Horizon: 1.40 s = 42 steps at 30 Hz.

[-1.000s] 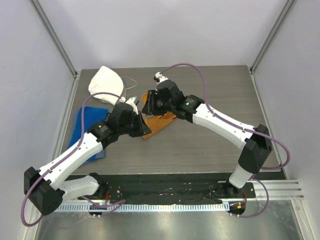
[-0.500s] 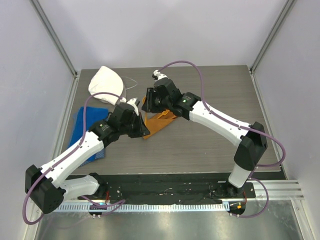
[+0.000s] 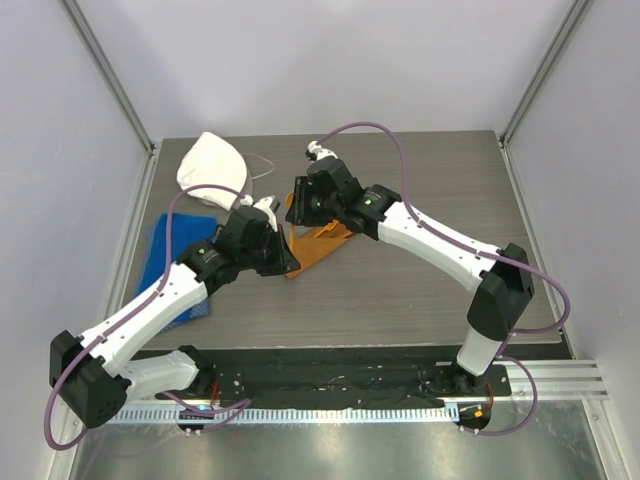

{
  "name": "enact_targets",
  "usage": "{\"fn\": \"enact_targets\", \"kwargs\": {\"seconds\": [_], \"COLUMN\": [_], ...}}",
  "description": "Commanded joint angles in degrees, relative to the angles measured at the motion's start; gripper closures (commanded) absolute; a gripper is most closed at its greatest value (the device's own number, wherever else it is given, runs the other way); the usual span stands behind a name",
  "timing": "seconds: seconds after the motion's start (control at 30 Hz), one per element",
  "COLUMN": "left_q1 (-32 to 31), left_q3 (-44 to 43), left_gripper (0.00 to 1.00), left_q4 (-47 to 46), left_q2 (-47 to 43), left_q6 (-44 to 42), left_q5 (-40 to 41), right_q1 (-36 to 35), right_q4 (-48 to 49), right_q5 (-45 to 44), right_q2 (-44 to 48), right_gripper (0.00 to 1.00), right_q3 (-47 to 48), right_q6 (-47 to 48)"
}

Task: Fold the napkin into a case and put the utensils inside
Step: Pass from the left arm to the right, then insert the spoon into the folded napkin.

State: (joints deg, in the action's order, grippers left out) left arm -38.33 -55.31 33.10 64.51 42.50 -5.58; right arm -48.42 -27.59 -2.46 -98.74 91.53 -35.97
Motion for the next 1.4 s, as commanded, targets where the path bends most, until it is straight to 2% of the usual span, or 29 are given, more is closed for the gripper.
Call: {"fn": "enact_targets", "kwargs": {"seconds": [0.0,0.33,0.43,0.47,0.5,0.6,0.63,0.73,0.8,0.9,0.97,1.13,1.37], "left_q1": [0.1,0.0,0.0,0.1,0.1,1.1,1.8,5.0,6.4,9.0,10.5,11.3,12.7], "left_q3": [-2.2,-1.7,-1.7,-1.7,-1.7,-1.8,-1.9,-2.1,-2.7,-3.8,-4.1,-3.6,-3.6], "left_gripper": [1.00,1.00,1.00,1.00,1.00,0.69,0.54,0.50,0.54,0.84,0.93,0.98,1.00], "left_q4": [-1.3,-1.5,-1.5,-1.4,-1.1,1.0,2.2,2.4,2.1,2.2,0.7,-2.8,-5.1], "left_q2": [-1.3,-1.8,-1.5,-1.3,-0.9,-0.7,-0.8,-0.8,0.2,4.4,8.8,17.6,23.2], "left_q6": [-1.2,-1.5,-1.7,-1.9,-1.8,0.0,1.7,3.4,3.4,3.6,3.4,3.8,2.4], "left_q5": [-0.2,-0.1,0.1,0.4,0.8,5.2,8.4,10.1,10.6,9.2,6.0,2.4,2.2], "right_q1": [-0.3,0.8,1.0,1.2,1.4,3.9,4.4,5.8,6.8,8.4,9.1,9.8,12.4], "right_q4": [1.6,2.8,3.3,3.4,3.4,3.0,2.8,2.2,0.8,-1.5,-3.9,-5.0,-3.9], "right_q5": [-0.3,1.8,1.1,1.1,0.6,-2.9,-6.4,-12.2,-18.0,-24.9,-28.4,-36.6,-37.6], "right_q2": [-0.1,-1.2,-1.0,-1.0,-1.1,-0.9,-0.8,-0.9,-2.2,-5.4,-7.6,-12.8,-16.9], "right_gripper": [0.64,0.72,0.87,0.99,0.99,0.99,0.99,0.99,0.99,0.99,0.99,0.99,0.99], "right_q3": [1.5,1.3,1.0,1.0,0.8,-0.5,-0.9,-2.3,-2.2,-0.9,1.0,2.7,5.3], "right_q6": [-0.8,-3.1,-3.5,-4.1,-4.8,-8.9,-10.0,-12.8,-15.1,-17.7,-18.9,-21.9,-19.5]}}
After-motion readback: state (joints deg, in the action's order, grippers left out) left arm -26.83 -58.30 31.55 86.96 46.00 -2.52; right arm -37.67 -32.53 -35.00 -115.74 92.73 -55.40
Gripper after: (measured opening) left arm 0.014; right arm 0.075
